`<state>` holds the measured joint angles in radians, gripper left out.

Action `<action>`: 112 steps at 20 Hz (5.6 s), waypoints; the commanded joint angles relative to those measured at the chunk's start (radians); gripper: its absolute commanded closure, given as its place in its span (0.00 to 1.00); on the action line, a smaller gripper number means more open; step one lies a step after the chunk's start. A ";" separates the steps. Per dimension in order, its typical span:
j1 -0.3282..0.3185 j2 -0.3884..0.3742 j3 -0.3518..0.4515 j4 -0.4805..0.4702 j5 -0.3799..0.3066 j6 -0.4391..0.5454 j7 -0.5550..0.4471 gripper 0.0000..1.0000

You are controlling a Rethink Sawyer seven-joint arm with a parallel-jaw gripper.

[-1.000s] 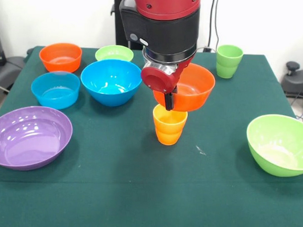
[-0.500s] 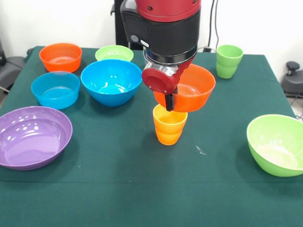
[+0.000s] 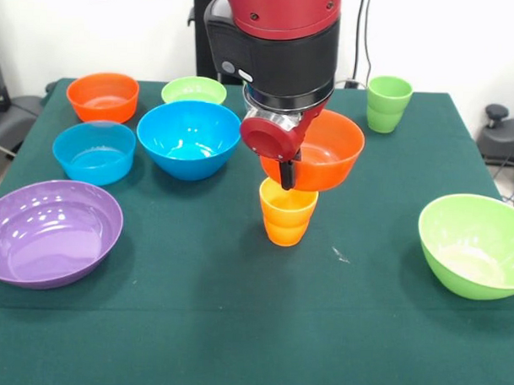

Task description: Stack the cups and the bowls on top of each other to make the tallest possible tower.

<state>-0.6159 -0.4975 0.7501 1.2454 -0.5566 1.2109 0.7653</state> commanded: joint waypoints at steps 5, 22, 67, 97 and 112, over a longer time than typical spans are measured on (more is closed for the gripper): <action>0.014 0.022 -0.042 -0.033 -0.072 0.066 -0.166 1.00; 0.024 0.064 -0.033 -0.157 -0.084 0.168 -0.246 1.00; 0.036 0.076 -0.073 -0.124 -0.081 0.134 -0.084 1.00; 0.040 0.074 -0.094 -0.126 -0.069 0.186 -0.070 1.00; 0.038 0.038 -0.093 -0.089 -0.058 0.205 -0.047 1.00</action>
<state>-0.6091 -0.4266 0.7330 1.1331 -0.5856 1.3175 0.7653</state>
